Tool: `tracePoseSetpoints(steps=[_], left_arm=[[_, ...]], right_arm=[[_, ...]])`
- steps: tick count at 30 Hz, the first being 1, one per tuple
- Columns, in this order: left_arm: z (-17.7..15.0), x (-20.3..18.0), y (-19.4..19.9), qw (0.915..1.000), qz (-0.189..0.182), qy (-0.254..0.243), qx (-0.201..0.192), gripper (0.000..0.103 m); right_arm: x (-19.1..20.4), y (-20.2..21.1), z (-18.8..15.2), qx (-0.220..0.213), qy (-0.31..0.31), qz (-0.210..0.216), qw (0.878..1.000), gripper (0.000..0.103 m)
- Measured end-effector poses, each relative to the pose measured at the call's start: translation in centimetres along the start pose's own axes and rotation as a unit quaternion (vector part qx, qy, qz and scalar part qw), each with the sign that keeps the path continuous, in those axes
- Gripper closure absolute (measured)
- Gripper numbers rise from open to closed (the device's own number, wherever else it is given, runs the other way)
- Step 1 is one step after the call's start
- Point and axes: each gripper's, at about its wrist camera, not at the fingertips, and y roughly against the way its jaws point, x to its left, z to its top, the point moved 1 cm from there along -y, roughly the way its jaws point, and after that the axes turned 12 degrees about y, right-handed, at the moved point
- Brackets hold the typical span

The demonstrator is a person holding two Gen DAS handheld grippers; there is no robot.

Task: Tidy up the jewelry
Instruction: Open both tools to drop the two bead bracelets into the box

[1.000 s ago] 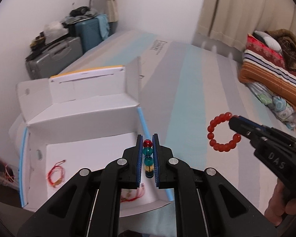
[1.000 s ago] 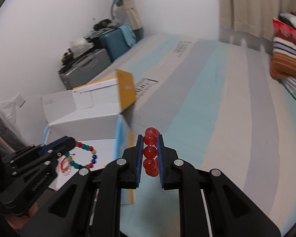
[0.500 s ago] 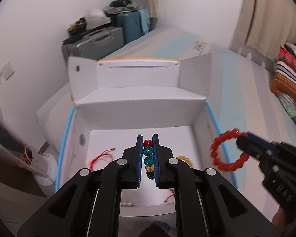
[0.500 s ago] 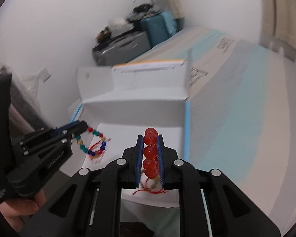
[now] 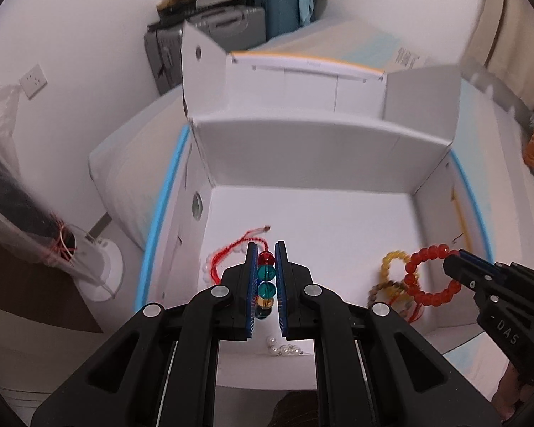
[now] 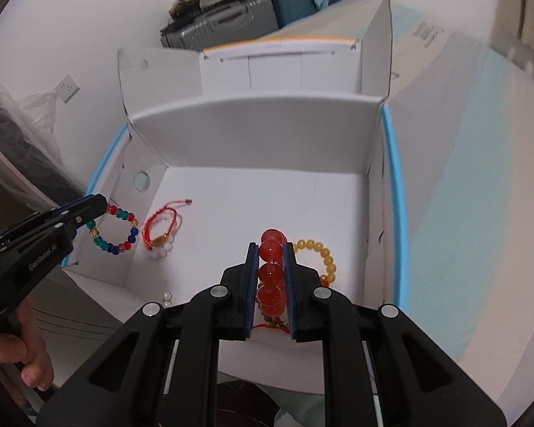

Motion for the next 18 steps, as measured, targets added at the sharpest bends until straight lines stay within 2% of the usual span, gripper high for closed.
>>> tracePoseSetpoints(steps=[8, 10, 11, 12, 13, 14, 15, 18], left_arm=[[-0.6, 0.5, -2.5, 0.9995, -0.002, 0.01, 0.03, 0.094], [-0.6, 0.4, -2.1, 0.9996, 0.002, 0.013, 0.026, 0.093], [-0.6, 0.5, -1.7, 0.9997, 0.002, 0.014, 0.019, 0.091], [-0.6, 0.4, -1.4, 0.9998, 0.001, 0.014, 0.016, 0.091], [-0.7, 0.4, -0.9, 0.9998, -0.002, 0.013, 0.012, 0.091], [-0.7, 0.4, -0.5, 0.9999, -0.004, 0.013, 0.008, 0.083], [-0.7, 0.4, -0.1, 0.9999, -0.005, 0.014, 0.004, 0.069], [-1.0, 0.4, 1.7, 0.9997, -0.002, 0.013, -0.022, 0.047]], right_arm=[[0.2, -1.0, -0.2, 0.005, 0.005, -0.017, 1.0, 0.088], [0.2, -0.2, -0.2, -0.005, 0.0, -0.028, 1.0, 0.069], [0.2, 0.1, -0.2, -0.008, -0.002, -0.031, 0.999, 0.05], [0.2, 0.7, -0.1, -0.02, -0.004, -0.034, 0.999, 0.045], [0.3, 1.2, 0.0, -0.027, 0.0, -0.04, 0.999, 0.045], [0.5, 1.7, 0.0, -0.031, 0.005, -0.046, 0.998, 0.044], [0.6, 2.1, 0.0, -0.036, 0.007, -0.05, 0.998, 0.038], [1.0, 3.9, -0.3, -0.057, 0.004, -0.055, 0.997, 0.024]])
